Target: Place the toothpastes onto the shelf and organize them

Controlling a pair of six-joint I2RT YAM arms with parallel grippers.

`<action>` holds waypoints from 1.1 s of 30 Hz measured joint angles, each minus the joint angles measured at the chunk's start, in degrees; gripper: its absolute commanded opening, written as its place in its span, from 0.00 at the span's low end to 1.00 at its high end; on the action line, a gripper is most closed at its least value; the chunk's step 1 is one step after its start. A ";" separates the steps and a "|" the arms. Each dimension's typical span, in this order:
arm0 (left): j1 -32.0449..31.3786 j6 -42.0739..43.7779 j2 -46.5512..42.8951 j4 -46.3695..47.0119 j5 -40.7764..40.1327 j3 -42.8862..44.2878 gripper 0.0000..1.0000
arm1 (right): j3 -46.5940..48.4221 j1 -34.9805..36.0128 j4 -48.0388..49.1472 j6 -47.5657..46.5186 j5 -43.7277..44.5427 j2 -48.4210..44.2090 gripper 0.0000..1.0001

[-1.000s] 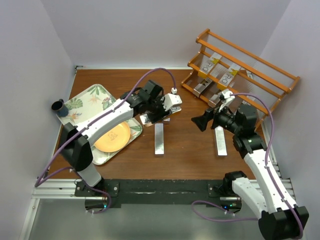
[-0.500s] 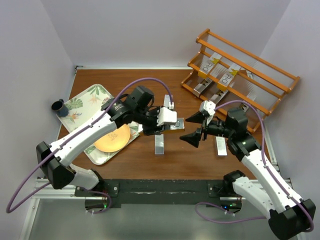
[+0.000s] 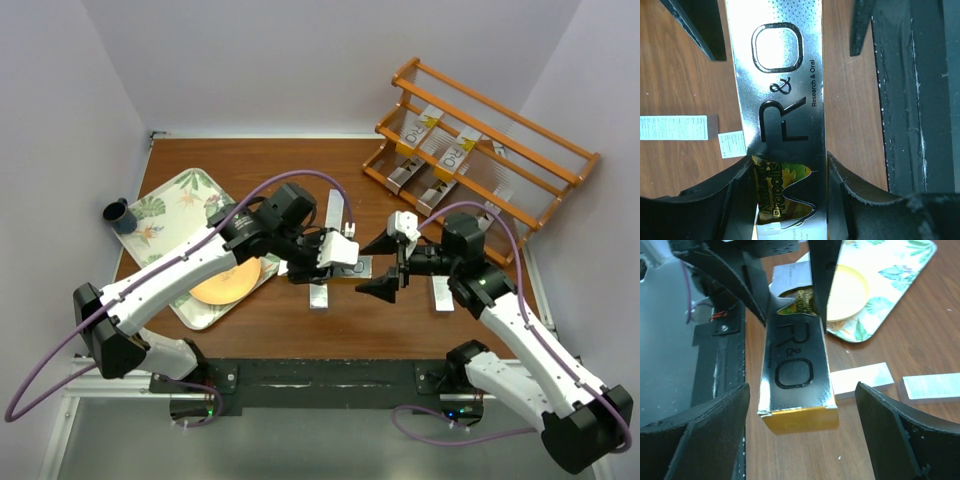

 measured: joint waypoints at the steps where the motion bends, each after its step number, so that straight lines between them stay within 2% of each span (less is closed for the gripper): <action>1: -0.17 0.00 0.11 -0.13 0.02 0.02 0.37 | 0.20 0.50 -0.44 -0.48 -0.57 0.31 0.85; 9: -1.31 0.42 1.79 -1.40 0.00 0.17 0.38 | 1.73 3.67 -4.66 -3.85 -1.25 2.36 0.77; 14: -1.49 0.96 1.79 -2.08 0.00 0.83 0.38 | 2.71 5.18 -7.21 -5.95 -0.59 3.67 0.76; 19: -1.77 1.11 1.79 -2.80 0.04 1.01 0.38 | 3.48 6.73 -8.85 -7.54 1.09 5.01 0.64; 20: -1.81 1.20 1.84 -2.91 0.04 1.01 0.40 | 3.48 6.91 -9.01 -7.76 1.40 5.14 0.61; 21: -1.86 1.27 1.88 -3.02 0.04 1.01 0.42 | 3.50 7.04 -9.16 -7.85 1.84 5.18 0.54; 23: -1.95 1.20 2.01 -3.26 0.07 1.03 0.46 | 3.54 7.30 -9.57 -8.41 2.64 5.22 0.47; 24: -1.97 1.01 2.08 -3.28 0.04 1.03 0.48 | 3.61 7.39 -9.73 -8.68 2.95 5.22 0.40; 27: -1.86 0.74 2.19 -3.08 -0.20 1.05 0.55 | 3.89 7.67 -9.99 -9.22 4.22 5.25 0.27; 33: -1.92 0.96 1.07 -1.42 -2.80 0.68 0.85 | 4.26 7.96 -12.22 -8.96 6.80 5.20 0.18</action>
